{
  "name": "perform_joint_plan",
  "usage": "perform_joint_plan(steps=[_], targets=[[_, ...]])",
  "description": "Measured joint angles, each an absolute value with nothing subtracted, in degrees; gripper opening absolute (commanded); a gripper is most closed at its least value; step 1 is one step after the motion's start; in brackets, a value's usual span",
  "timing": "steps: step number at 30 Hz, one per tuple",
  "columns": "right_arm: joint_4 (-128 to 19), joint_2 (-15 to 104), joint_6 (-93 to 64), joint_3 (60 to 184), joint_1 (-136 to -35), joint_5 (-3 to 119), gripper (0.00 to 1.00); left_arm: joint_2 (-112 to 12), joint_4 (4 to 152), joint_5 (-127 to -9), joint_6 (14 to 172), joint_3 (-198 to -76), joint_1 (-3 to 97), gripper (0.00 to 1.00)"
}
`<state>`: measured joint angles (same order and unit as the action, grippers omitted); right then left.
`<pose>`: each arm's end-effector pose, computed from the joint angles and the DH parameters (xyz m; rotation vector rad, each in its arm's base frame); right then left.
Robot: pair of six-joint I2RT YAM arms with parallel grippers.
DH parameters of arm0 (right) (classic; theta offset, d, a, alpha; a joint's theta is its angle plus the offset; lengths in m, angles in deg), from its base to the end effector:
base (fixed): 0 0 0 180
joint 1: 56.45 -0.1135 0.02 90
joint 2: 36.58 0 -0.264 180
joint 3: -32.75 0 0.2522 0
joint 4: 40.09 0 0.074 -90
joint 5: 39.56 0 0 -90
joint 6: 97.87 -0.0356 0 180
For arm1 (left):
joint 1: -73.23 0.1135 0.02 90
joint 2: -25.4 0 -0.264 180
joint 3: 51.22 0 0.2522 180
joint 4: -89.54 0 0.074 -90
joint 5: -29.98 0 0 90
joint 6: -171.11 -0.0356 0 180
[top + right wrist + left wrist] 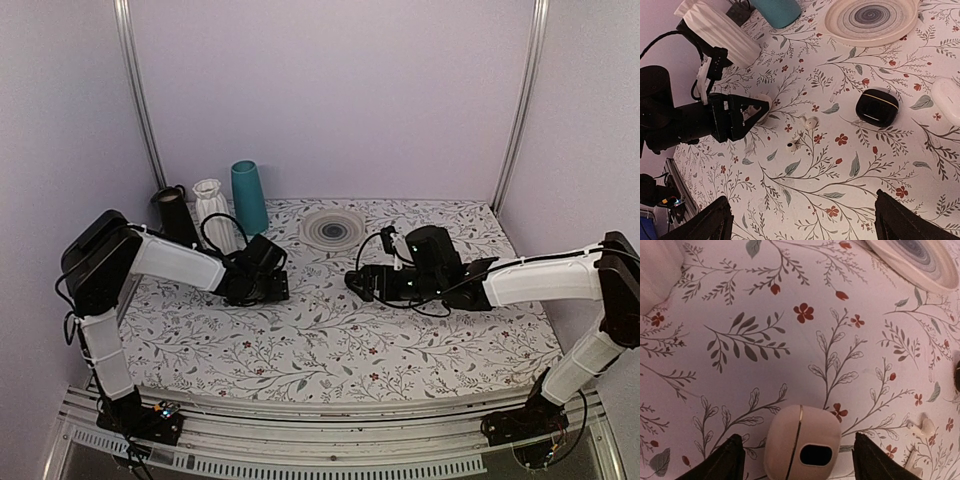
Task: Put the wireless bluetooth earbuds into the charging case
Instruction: Move the charging case to the center of the board.
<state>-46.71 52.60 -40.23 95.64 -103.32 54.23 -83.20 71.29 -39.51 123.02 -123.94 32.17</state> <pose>0.2268 0.2456 0.2063 -0.3279 2.2515 0.8470 0.2883 -0.2346 0.1289 -0.1608 2.4366 -0.1923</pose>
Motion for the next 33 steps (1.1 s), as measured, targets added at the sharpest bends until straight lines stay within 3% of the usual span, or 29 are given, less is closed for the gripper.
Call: perform_joint_plan(steps=[10,33], targets=[[-46.2,50.2,-39.7,94.6,-103.3,54.2,0.99,-84.1,68.1,-36.5,130.2,-124.6,32.2,0.83],[-44.8,50.1,-39.8,93.3,-103.3,55.2,0.99,-72.3,69.0,-37.4,131.9,-110.4,35.4,0.82]])
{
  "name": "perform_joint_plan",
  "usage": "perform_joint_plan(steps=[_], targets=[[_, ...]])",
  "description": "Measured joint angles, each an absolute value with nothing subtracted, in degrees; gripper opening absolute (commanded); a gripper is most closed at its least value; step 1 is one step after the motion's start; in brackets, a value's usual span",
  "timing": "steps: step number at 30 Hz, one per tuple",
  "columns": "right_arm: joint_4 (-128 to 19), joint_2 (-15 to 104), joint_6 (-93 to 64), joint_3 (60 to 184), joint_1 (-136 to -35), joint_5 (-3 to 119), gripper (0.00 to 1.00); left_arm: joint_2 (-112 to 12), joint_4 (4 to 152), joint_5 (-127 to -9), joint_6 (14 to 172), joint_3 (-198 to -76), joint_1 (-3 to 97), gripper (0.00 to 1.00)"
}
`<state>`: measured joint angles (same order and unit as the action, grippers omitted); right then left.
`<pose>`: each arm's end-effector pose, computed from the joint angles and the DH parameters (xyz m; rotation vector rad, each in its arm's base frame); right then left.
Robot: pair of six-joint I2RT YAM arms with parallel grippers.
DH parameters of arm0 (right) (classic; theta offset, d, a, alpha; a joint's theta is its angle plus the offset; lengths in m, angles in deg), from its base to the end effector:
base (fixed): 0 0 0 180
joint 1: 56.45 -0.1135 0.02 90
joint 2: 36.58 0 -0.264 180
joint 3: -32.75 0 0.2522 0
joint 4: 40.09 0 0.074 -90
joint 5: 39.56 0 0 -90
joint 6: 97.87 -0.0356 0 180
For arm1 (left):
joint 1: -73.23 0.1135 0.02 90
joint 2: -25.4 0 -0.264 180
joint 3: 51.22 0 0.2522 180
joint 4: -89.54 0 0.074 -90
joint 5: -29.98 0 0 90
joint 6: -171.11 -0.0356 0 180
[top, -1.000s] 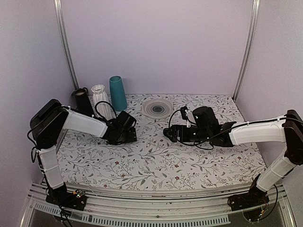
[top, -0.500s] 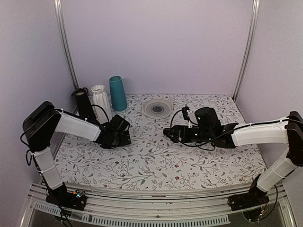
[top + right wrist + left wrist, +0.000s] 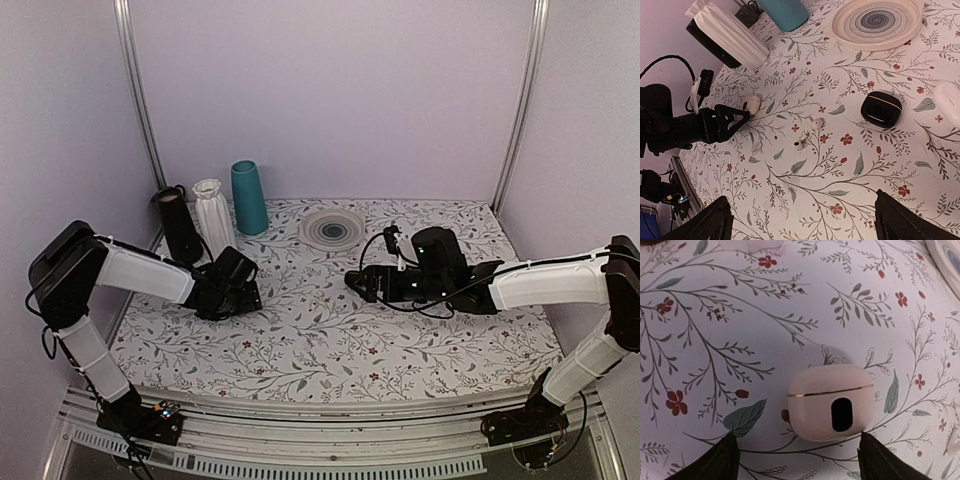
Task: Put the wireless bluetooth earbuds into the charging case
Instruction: Move the charging case to the center of the board, then pick up the charging case from the center of the board.
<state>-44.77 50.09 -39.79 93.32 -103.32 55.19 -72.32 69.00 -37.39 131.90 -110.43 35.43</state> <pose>0.2202 0.2394 0.2101 -0.3439 2.2149 0.8800 0.2516 -0.1778 0.1264 -0.4178 2.4531 -0.1245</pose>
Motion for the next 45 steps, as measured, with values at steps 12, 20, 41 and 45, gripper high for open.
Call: perform_joint_plan(steps=[12,20,41,45], targets=[[-44.8,49.3,-39.4,93.1,-103.3,55.0,0.99,-76.5,67.6,-38.1,130.5,-119.3,35.4,0.83],[-44.9,47.8,-39.3,92.5,-103.3,54.8,0.99,-79.4,66.9,-36.7,130.6,-119.5,35.8,0.79],[-45.0,45.0,-38.8,90.3,-103.3,53.8,0.99,-83.4,66.6,-30.9,124.7,-122.2,34.6,0.44],[-45.0,45.0,-38.8,90.3,-103.3,53.8,0.99,-83.4,66.9,-30.5,123.2,-122.2,34.0,0.30]])
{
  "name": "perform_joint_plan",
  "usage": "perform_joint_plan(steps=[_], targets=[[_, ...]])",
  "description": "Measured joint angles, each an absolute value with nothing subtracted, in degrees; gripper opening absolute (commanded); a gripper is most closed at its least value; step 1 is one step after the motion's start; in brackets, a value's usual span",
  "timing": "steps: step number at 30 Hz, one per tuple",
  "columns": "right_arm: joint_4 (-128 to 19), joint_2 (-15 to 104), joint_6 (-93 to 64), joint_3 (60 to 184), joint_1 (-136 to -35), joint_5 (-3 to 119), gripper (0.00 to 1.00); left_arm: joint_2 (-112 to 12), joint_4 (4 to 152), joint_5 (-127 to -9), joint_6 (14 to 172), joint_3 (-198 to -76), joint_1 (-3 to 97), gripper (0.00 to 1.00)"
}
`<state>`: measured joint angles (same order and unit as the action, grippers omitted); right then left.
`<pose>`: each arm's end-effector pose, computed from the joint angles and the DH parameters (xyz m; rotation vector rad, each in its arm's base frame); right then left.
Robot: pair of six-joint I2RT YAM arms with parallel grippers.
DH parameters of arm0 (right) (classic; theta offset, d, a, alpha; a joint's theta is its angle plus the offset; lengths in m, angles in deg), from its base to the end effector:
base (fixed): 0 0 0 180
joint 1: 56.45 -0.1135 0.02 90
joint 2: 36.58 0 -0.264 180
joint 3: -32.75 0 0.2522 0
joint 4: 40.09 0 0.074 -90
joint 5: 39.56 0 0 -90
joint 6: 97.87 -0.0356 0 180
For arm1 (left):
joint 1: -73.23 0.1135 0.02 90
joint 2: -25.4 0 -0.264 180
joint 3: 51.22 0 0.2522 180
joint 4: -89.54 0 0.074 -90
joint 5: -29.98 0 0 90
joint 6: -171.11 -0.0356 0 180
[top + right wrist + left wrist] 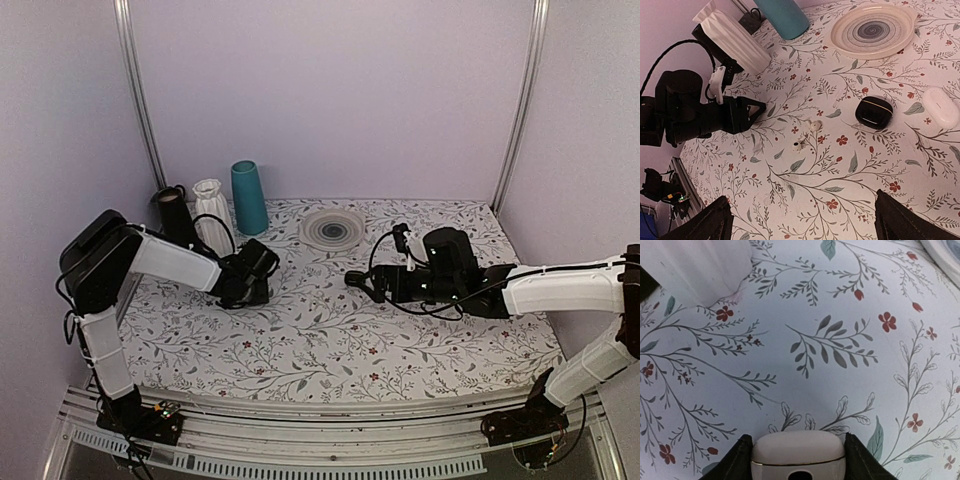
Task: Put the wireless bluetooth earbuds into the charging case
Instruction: Pick up the charging case from the center of the board, then pass from the left arm to the right
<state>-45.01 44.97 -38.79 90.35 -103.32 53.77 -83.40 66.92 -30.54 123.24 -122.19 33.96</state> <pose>0.2088 0.2259 0.2194 -0.3423 2.1714 0.8648 0.2867 -0.2118 0.1174 -0.2288 2.4203 0.0666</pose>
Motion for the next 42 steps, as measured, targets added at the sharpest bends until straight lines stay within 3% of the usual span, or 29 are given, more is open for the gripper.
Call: perform_joint_plan(steps=[2,6,29,42], targets=[[-45.0,45.0,-38.8,90.3,-103.3,53.8,0.99,-83.4,67.4,-30.5,122.0,-122.1,33.5,0.22],[-44.9,45.0,-38.9,90.3,-103.3,53.8,0.99,-82.9,68.6,-30.6,118.9,-121.3,31.7,0.17],[-40.9,47.1,-44.1,93.8,-103.3,63.7,0.98,-63.1,98.0,-40.1,91.2,-110.2,19.6,0.11],[-38.2,41.7,-49.1,93.9,-103.3,66.8,0.95,-62.2,109.1,-46.3,78.6,-112.0,12.7,0.08]])
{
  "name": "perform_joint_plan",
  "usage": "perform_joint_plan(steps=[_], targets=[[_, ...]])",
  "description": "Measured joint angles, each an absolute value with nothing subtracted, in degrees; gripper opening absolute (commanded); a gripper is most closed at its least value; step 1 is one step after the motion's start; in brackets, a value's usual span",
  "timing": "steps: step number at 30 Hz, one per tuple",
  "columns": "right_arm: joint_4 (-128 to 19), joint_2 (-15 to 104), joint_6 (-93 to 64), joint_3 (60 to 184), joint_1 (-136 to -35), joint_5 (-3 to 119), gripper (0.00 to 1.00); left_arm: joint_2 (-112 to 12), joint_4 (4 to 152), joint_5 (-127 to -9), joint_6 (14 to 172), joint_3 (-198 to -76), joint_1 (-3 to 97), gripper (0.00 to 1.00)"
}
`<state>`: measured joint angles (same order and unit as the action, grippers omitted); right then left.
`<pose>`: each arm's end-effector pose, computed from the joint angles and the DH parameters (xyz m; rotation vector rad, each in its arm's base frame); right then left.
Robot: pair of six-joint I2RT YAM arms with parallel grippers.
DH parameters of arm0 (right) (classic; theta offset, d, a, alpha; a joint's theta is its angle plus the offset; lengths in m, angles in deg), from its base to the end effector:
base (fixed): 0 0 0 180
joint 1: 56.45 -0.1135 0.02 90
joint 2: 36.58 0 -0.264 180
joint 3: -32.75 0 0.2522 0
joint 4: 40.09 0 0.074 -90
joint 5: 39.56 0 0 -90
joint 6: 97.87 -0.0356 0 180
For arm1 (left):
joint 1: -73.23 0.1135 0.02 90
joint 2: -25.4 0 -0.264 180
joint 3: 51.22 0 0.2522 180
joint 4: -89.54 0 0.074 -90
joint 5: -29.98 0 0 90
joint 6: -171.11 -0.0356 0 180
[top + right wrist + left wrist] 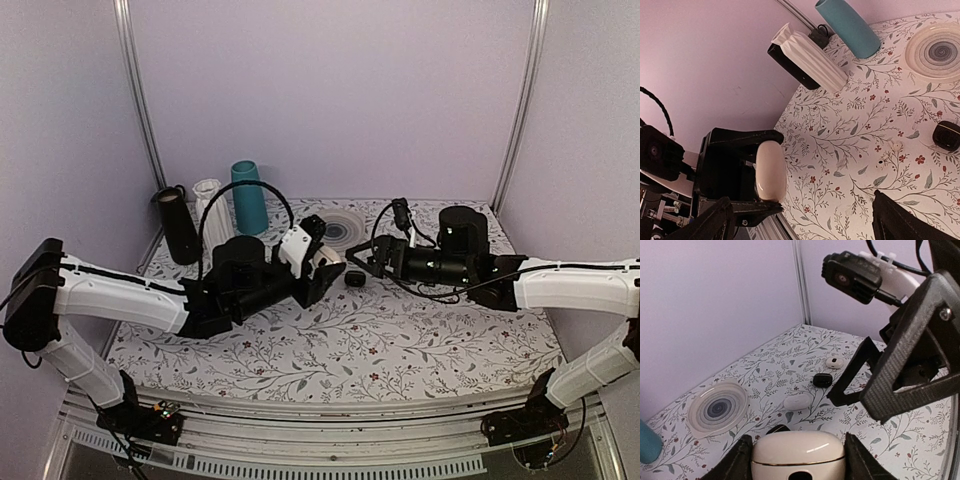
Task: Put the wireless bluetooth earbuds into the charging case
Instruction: Pass from the left arm to the right
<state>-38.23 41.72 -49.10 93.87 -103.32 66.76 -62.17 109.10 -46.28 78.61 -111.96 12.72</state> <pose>0.2058 0.2343 0.2689 -0.3225 2.0221 1.2895 0.1755 -0.2932 0.2497 0.7412 1.5574 -0.5516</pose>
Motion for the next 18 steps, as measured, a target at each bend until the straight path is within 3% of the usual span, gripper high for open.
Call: perform_joint_plan(steps=[7,18], targets=[[-36.7,40.6,-49.9,93.7,-103.3,67.0,0.88,-63.6,110.9,-47.9,75.7,-114.0,10.8,0.08],[-35.2,40.6,-50.5,93.6,-103.3,71.2,0.67,-66.0,111.1,-48.9,73.8,-115.0,9.1,0.08]])
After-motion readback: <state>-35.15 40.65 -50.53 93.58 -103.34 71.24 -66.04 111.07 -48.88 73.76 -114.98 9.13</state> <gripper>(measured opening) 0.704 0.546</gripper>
